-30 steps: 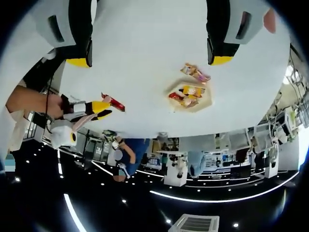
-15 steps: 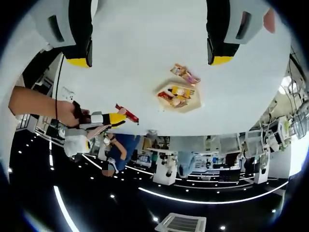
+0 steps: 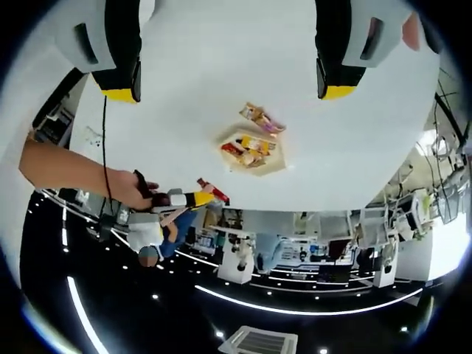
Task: Place the target food into the container with the food tongs after gripping and lifting it, then release it inside without dropping or visibly crushing the food.
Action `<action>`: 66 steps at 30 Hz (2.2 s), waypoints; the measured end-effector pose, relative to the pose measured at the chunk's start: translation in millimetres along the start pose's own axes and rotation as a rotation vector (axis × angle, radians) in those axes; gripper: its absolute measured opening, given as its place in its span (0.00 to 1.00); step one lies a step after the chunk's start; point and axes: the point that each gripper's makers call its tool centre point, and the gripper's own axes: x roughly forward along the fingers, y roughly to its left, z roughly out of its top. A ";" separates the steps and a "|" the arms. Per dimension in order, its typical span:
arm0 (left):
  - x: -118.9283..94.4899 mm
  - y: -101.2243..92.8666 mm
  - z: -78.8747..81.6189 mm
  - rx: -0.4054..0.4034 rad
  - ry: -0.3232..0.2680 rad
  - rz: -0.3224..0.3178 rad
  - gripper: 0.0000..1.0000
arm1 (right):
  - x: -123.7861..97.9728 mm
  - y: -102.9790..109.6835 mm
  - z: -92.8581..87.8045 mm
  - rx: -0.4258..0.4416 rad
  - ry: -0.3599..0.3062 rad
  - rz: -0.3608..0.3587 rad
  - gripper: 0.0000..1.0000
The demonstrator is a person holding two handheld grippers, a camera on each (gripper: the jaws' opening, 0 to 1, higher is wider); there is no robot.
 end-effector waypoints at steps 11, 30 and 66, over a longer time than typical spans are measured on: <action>-2.2 24.4 0.0 -0.027 0.003 0.040 0.99 | 33.7 0.5 12.4 -0.044 -0.002 0.019 0.22; 9.8 18.5 11.7 -0.019 -0.014 0.019 0.99 | 15.9 1.8 14.3 -0.092 -0.030 0.035 0.29; -14.1 -47.6 11.7 0.057 -0.059 -0.057 0.99 | -130.9 72.1 -24.7 0.015 -0.099 0.049 0.30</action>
